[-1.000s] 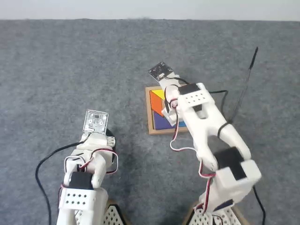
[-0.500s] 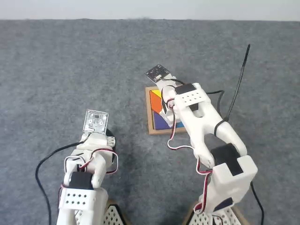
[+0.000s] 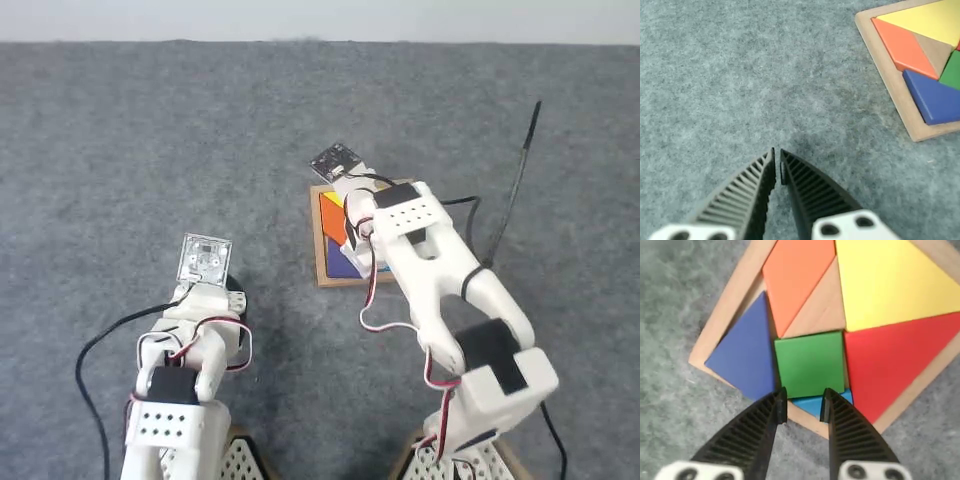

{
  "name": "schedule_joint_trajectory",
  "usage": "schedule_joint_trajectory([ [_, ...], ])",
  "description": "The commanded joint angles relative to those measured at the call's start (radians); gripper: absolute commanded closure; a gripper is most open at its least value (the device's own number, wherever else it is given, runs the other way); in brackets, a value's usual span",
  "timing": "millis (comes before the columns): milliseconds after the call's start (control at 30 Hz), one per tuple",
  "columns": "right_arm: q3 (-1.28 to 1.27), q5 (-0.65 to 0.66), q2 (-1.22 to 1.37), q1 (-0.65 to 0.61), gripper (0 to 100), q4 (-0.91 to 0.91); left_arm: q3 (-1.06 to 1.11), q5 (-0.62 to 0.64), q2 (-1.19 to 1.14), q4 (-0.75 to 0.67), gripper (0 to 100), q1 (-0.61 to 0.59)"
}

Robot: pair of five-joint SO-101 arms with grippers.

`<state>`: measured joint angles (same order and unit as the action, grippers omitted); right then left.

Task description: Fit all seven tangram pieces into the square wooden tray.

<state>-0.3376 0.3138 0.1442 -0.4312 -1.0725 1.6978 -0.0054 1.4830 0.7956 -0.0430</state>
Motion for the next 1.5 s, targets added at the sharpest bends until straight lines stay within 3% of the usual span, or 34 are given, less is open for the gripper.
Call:
schedule_joint_trajectory([
  [0,-0.032,0.009,-0.124,-0.008,86.8,-0.008,-0.008,0.008,0.012,0.002,98,-0.005],
  [700,-0.025,0.005,0.004,-0.056,86.8,0.082,-0.008,0.008,0.012,0.002,98,-0.005],
  [1000,-0.063,-0.044,-0.226,-0.061,86.9,0.097,-0.008,0.008,0.012,0.002,98,-0.005],
  [1133,-0.098,-0.052,-0.297,-0.140,86.9,0.159,-0.008,0.008,0.012,0.002,98,-0.005],
  [1467,0.011,-0.052,-0.062,-0.223,86.8,0.211,-0.008,0.008,0.012,0.002,98,-0.005],
])
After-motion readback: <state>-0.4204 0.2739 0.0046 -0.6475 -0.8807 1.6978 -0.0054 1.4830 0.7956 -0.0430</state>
